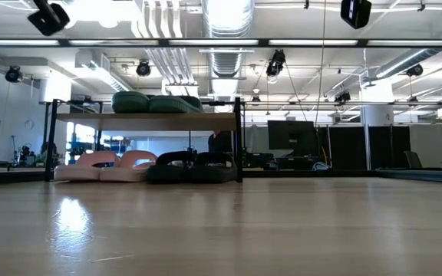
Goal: Pick and place slides into the shelf
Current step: Return to Home Position
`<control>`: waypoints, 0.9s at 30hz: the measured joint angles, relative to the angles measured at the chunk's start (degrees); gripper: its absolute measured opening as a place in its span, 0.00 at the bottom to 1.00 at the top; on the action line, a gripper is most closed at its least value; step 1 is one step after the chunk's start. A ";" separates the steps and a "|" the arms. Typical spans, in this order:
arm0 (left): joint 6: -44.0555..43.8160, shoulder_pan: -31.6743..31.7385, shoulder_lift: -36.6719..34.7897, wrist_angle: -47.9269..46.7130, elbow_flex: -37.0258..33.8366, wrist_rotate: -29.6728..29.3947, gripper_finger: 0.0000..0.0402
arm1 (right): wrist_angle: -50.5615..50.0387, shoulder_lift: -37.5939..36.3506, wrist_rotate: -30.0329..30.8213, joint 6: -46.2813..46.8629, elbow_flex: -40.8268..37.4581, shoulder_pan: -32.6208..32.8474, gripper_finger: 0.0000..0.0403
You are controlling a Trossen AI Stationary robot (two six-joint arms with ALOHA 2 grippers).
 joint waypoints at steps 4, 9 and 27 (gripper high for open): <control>0.02 -7.23 -2.27 0.29 -0.02 0.24 0.02 | -0.05 0.02 0.00 0.27 0.00 0.00 0.03; 0.01 -12.85 -4.68 0.03 -0.16 0.15 0.02 | -0.05 0.04 0.00 0.42 0.00 0.00 0.03; 0.04 -28.06 -10.44 2.37 0.10 0.16 0.03 | -2.16 -0.39 -0.48 1.99 0.04 -1.14 0.03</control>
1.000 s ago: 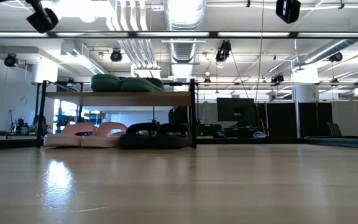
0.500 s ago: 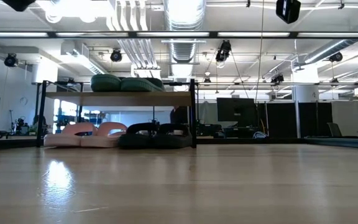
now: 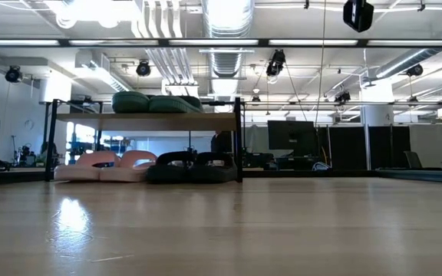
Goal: Pick and place slides into the shelf
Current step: Return to Home Position
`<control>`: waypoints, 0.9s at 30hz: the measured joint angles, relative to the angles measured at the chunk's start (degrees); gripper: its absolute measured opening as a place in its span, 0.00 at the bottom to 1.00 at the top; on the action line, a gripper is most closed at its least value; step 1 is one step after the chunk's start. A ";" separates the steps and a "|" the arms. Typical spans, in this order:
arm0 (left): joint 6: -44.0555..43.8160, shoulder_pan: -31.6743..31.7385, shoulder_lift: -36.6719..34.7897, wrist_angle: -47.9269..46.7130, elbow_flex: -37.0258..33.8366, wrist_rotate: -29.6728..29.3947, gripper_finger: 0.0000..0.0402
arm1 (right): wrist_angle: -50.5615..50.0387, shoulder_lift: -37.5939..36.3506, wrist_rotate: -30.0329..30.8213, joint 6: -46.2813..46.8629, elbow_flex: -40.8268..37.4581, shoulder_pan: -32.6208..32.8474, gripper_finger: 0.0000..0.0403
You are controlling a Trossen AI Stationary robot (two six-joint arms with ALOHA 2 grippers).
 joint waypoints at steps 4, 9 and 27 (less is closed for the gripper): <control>-0.01 0.02 1.67 -0.35 -0.17 -0.11 0.03 | -1.77 0.00 0.20 0.00 0.00 0.00 0.03; -0.02 0.02 4.73 -1.22 -0.44 -0.13 0.03 | -2.99 -0.13 0.43 0.19 0.00 0.00 0.03; 12.12 0.16 23.39 -0.92 -2.58 -8.82 0.03 | -2.89 -0.34 0.50 -0.68 0.00 0.00 0.03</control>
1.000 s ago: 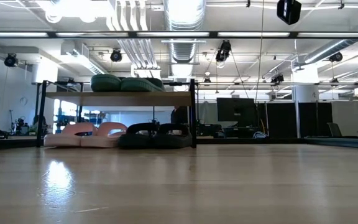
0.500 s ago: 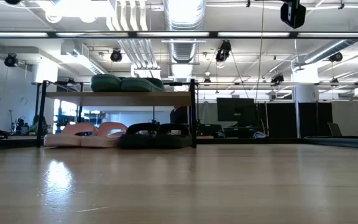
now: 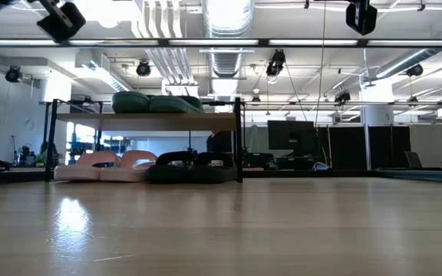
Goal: Pick and place slides into the shelf
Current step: Return to Home Position
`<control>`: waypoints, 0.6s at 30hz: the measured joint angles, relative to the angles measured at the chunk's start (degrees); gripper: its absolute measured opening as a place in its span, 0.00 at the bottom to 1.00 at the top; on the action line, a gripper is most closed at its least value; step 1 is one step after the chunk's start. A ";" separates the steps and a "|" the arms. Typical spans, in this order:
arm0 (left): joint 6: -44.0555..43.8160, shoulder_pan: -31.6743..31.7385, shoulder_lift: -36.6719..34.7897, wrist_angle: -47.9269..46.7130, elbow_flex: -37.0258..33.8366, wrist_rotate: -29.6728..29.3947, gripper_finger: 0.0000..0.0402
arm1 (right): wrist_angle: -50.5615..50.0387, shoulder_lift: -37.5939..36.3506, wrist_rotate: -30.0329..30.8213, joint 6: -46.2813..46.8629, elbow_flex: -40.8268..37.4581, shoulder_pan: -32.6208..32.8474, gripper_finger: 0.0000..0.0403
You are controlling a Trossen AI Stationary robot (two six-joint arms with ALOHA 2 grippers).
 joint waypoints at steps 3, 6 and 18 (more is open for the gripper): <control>-0.03 -0.04 1.94 0.26 -0.60 -0.65 0.03 | 0.00 -0.06 0.00 0.03 0.00 0.00 0.03; -0.10 -0.27 2.32 -0.55 -2.16 -1.33 0.03 | 0.00 0.04 -0.02 0.23 0.00 0.00 0.03; -0.14 -0.09 -13.50 -0.13 -8.20 -2.61 0.03 | -0.83 0.13 -0.02 0.86 0.00 0.00 0.03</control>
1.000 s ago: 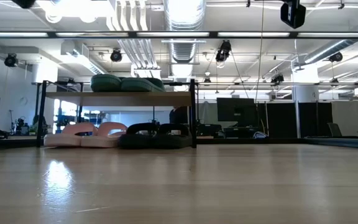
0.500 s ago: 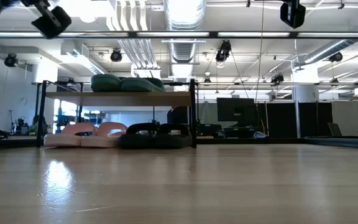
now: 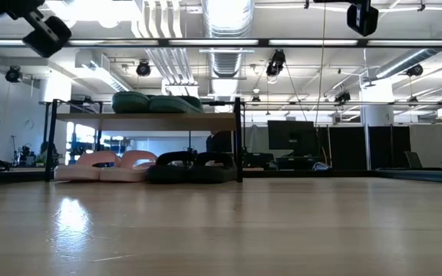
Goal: Pick and place slides into the shelf
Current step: Return to Home Position
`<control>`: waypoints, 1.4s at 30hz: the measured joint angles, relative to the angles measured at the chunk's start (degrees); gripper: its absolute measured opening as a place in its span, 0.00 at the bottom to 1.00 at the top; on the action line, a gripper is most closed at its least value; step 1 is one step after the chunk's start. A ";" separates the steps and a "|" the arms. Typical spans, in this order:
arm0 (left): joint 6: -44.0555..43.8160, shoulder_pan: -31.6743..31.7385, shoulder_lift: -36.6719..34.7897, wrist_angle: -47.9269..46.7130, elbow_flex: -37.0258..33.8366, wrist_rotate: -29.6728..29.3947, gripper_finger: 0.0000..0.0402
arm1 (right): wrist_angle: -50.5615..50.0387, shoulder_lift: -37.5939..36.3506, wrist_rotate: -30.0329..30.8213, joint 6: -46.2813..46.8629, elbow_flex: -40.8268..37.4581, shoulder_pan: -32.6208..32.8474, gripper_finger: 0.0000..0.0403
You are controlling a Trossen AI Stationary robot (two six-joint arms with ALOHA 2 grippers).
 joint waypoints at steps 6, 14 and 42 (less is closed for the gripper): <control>0.05 0.04 -2.41 10.55 -6.36 -0.04 0.03 | -1.97 0.26 2.64 0.87 0.00 0.02 0.03; 0.03 0.08 -5.54 11.07 -13.95 -0.04 0.03 | -1.90 0.26 3.04 0.97 0.00 0.00 0.03; 0.04 0.08 -7.73 12.92 -21.11 -0.13 0.03 | -1.95 0.28 2.93 0.26 0.00 0.00 0.03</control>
